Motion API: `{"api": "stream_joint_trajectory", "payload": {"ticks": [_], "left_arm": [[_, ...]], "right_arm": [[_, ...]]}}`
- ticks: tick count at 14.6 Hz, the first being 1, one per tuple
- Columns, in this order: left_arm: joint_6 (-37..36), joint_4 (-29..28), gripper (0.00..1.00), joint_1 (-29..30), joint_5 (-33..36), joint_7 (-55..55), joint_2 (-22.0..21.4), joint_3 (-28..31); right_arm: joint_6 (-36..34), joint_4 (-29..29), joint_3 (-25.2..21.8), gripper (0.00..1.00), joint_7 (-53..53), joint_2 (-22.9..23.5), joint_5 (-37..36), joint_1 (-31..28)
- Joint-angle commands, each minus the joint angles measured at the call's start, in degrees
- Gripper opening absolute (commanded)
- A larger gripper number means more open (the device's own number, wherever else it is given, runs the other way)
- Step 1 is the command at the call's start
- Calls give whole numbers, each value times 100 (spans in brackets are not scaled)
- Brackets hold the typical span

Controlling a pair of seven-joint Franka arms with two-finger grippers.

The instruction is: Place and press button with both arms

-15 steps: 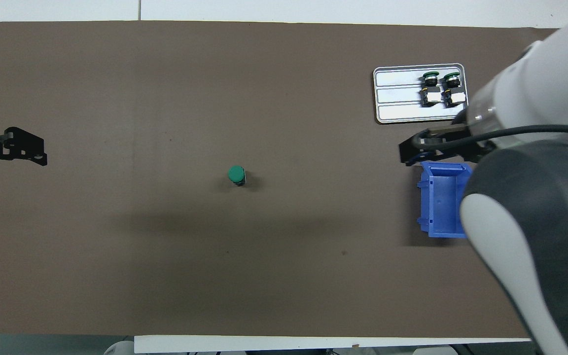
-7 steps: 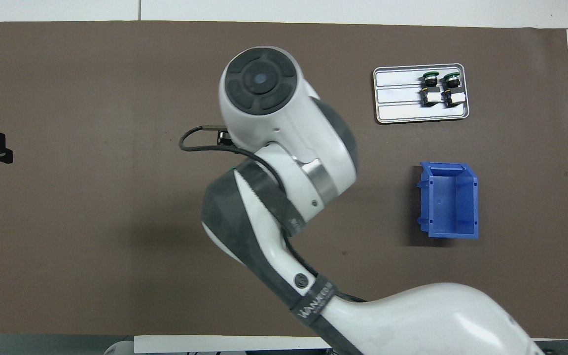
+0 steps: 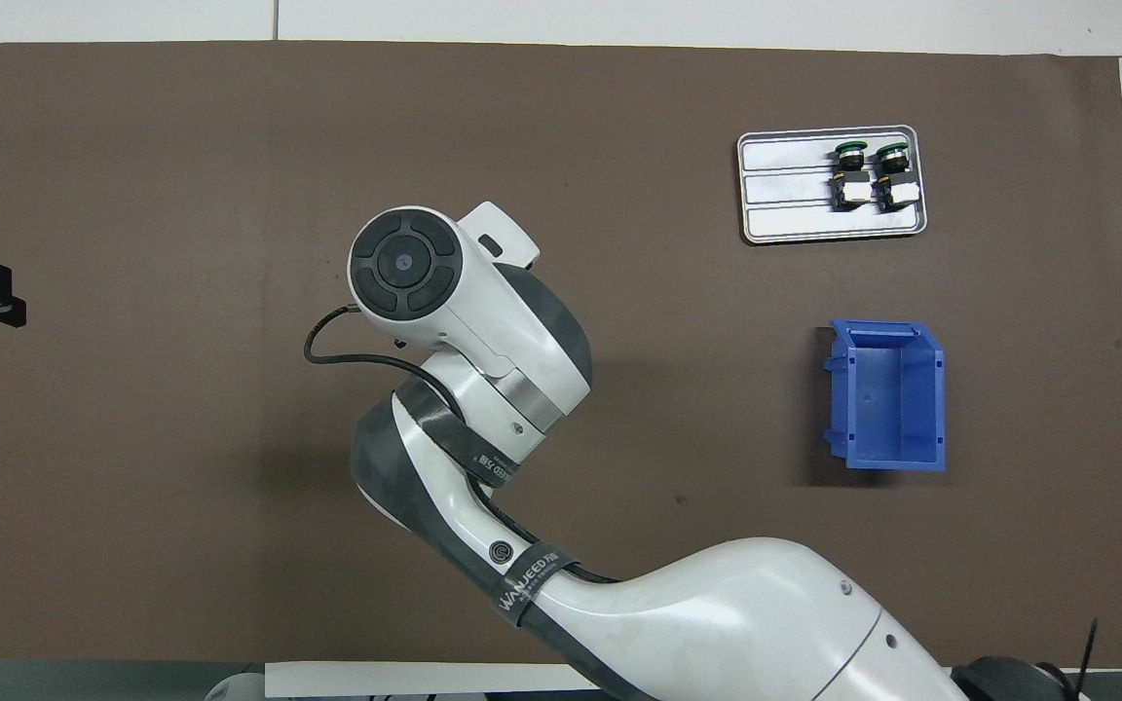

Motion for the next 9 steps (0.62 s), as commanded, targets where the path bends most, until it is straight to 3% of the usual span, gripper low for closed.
{"api": "stream_joint_trajectory", "payload": {"ticks": [1,3,9], "left_arm": [[-58,-92,100,20,84,117,-138,-3],[-110,-101,100,20,84,126,-147,-3],[-84,-92,100,265,84,609,-155,-55]], "right_arm": [[361,-495,113,100,-341,-145,-50,-69],[589,-724,122,100,-947,-162,20,-148],[1451,-1585,122,99,-905,-390,240,-122]]}}
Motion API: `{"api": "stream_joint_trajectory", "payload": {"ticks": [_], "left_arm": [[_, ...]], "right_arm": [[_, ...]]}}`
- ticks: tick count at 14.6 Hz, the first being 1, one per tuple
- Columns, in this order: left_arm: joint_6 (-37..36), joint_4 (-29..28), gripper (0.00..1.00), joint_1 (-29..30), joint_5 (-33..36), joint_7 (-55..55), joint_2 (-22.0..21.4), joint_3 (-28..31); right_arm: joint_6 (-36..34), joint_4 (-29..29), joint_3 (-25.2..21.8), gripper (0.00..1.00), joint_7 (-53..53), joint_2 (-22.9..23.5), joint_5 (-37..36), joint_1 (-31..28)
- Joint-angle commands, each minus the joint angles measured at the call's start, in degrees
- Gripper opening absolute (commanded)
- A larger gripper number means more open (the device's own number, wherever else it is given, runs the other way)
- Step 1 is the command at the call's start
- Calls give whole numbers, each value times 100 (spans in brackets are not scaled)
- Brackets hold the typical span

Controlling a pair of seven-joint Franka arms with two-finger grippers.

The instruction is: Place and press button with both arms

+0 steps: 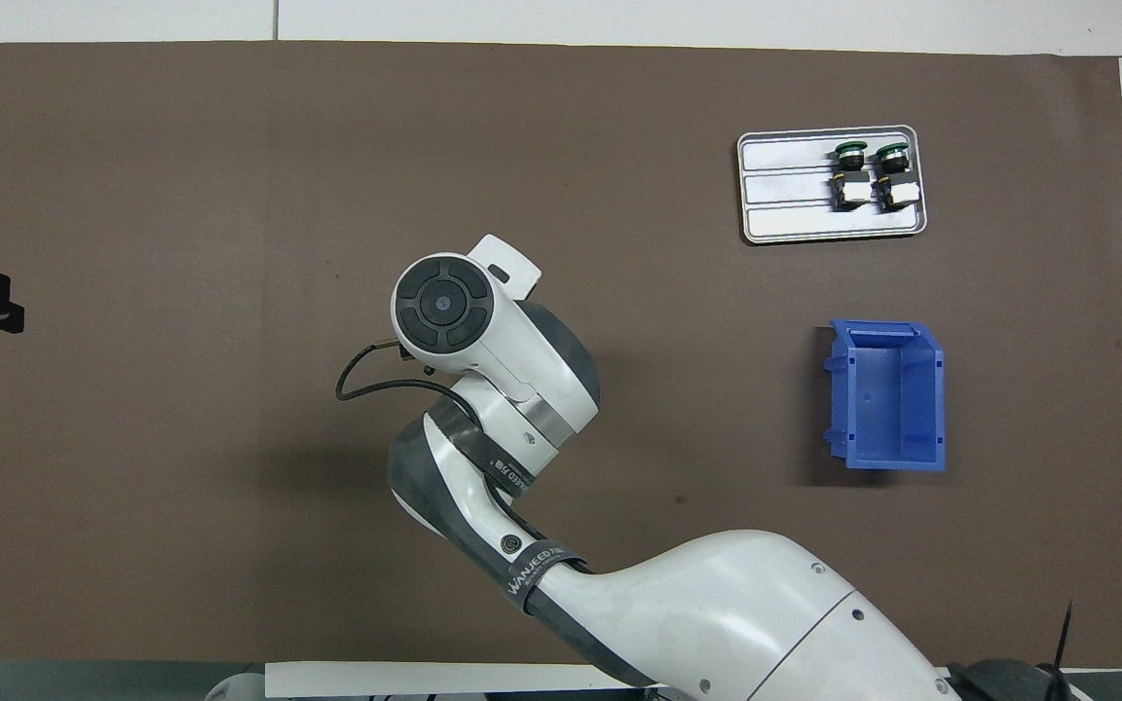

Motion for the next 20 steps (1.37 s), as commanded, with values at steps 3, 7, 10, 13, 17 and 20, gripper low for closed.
{"api": "stream_joint_trajectory", "payload": {"ticks": [3,7,10,13,17,20], "left_arm": [[-49,-90,100,267,79,220,-128,-66],[-23,-90,100,215,79,211,-128,-66],[-14,-90,100,180,79,176,-128,-66],[-5,-90,100,180,79,176,-128,-66],[12,-90,100,110,70,159,-128,-75],[-5,-117,100,100,70,167,-137,-75]], "right_arm": [[304,-539,70,92,-129,-311,114,-25],[375,-539,105,65,-138,-311,114,-42],[384,-513,105,22,-138,-311,106,-42],[-2,-188,96,0,-181,-302,44,-103],[-624,-291,78,0,-225,-941,79,-647],[-1504,-1098,70,0,-557,-2029,88,-1384]]}}
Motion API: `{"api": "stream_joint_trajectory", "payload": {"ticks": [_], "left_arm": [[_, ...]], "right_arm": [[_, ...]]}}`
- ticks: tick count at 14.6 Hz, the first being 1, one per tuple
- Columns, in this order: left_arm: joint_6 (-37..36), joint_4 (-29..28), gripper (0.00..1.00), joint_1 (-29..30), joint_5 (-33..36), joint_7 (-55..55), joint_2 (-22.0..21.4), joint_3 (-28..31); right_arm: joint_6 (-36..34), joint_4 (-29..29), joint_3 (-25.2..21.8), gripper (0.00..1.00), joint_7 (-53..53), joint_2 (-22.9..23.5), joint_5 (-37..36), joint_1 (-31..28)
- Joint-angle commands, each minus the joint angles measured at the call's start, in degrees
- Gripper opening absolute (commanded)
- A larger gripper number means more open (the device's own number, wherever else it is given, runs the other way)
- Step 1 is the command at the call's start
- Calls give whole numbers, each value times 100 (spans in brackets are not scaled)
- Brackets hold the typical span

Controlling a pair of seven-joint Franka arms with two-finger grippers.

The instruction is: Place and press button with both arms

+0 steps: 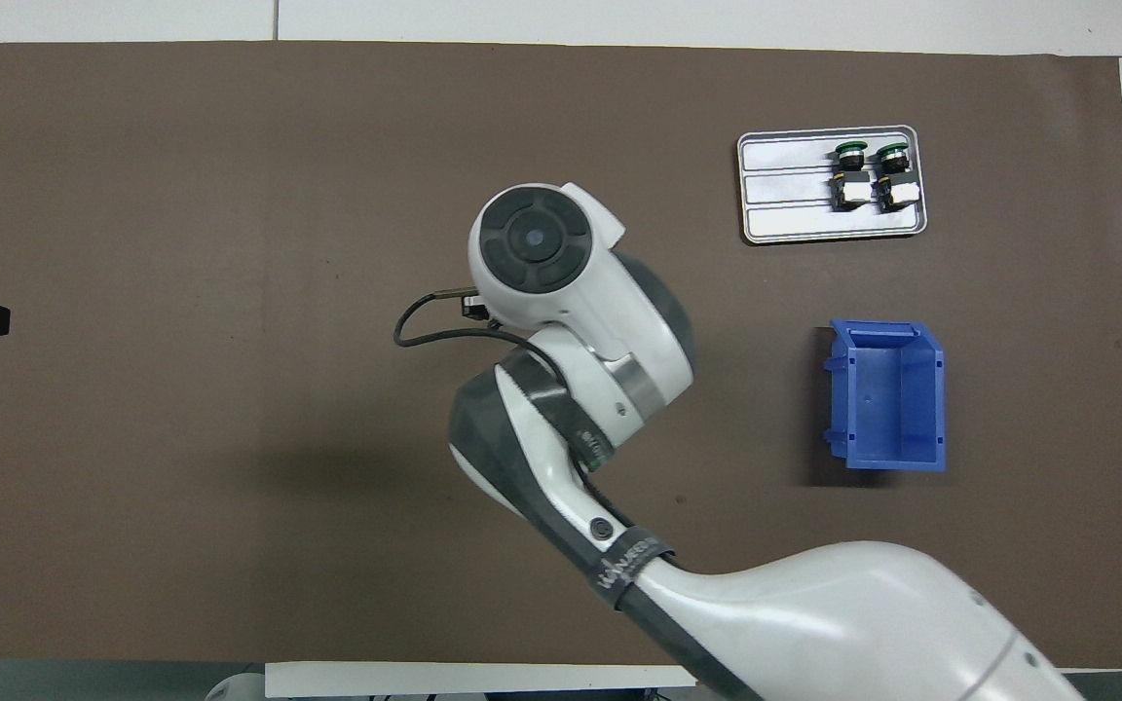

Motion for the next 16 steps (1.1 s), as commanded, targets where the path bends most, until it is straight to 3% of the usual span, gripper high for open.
{"api": "stream_joint_trajectory", "payload": {"ticks": [1,4,6,10,16], "left_arm": [[2,-117,100,-63,70,34,-126,19],[-15,-117,100,-194,70,17,-126,11],[-6,-117,100,-195,70,17,-126,11],[-6,-117,100,-143,70,17,-126,28],[-6,-117,100,-116,70,17,-126,72]], "right_arm": [[-309,-1282,75,0,-649,-1314,88,-772],[-248,-2478,75,0,-2017,-2458,106,-1949],[-309,-2901,75,0,-2802,-2881,106,-2495],[23,-3613,66,0,-3630,-3172,115,-3226],[848,-4483,57,0,-3929,-3234,106,-3332]]}}
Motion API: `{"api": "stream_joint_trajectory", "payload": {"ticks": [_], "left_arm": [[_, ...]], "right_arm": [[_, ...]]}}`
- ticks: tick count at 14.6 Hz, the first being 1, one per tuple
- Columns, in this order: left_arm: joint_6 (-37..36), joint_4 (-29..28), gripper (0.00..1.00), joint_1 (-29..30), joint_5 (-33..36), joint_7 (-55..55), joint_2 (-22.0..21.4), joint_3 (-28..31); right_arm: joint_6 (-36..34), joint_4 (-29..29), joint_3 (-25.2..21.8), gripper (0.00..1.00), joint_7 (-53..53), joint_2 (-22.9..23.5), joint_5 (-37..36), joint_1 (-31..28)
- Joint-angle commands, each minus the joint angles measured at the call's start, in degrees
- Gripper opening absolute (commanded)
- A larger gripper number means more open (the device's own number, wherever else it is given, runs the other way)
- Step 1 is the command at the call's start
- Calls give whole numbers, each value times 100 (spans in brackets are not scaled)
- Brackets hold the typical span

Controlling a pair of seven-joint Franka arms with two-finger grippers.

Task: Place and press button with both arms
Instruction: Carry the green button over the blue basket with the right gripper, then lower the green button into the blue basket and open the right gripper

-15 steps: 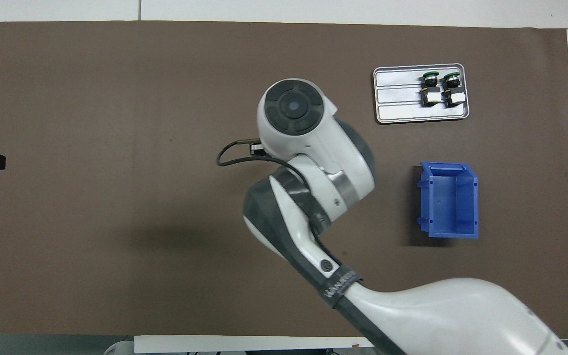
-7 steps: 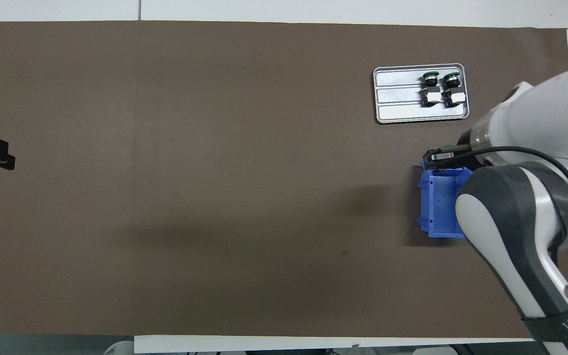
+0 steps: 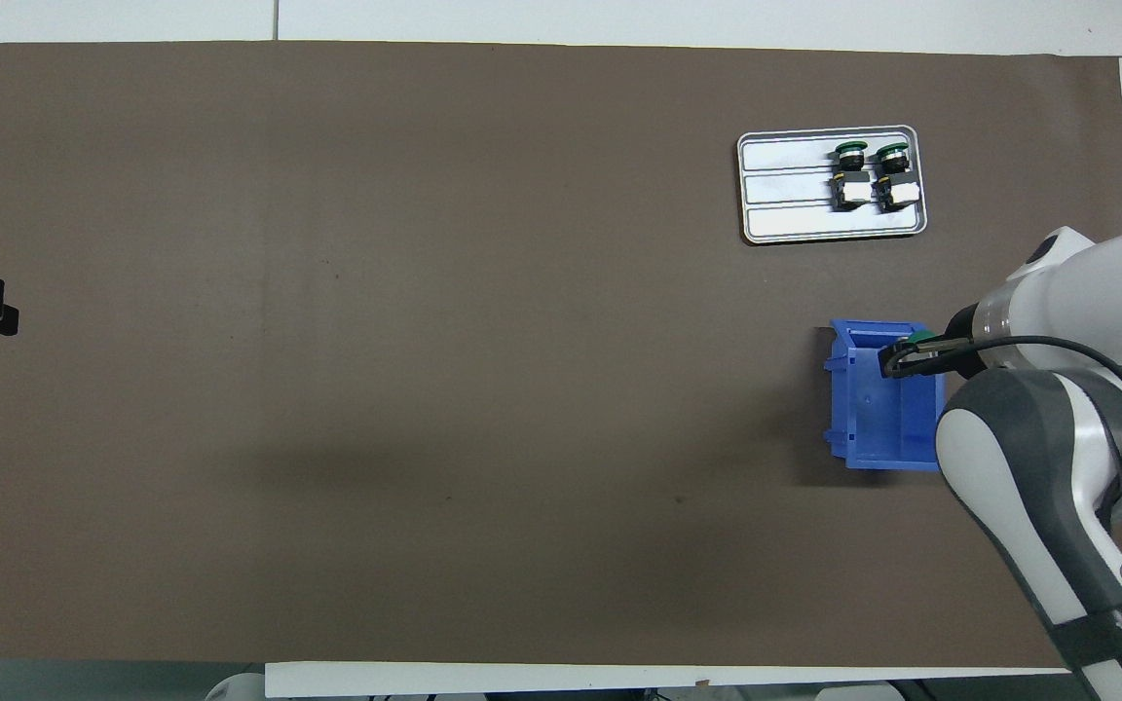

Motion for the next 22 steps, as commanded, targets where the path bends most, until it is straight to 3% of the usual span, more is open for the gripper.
{"api": "stream_joint_trajectory", "payload": {"ticks": [1,7,16,22], "left_arm": [[-6,-117,100,5,70,17,-126,10],[-6,-117,100,5,70,17,-126,10],[-6,-117,100,5,70,17,-126,10],[-6,-117,100,5,70,17,-126,10]], "right_arm": [[508,-532,56,0,-450,-210,111,-208],[1194,-902,56,0,-512,53,102,-314],[1353,-946,56,3,-468,229,102,-253],[1345,-955,65,35,-451,273,102,-192]]}}
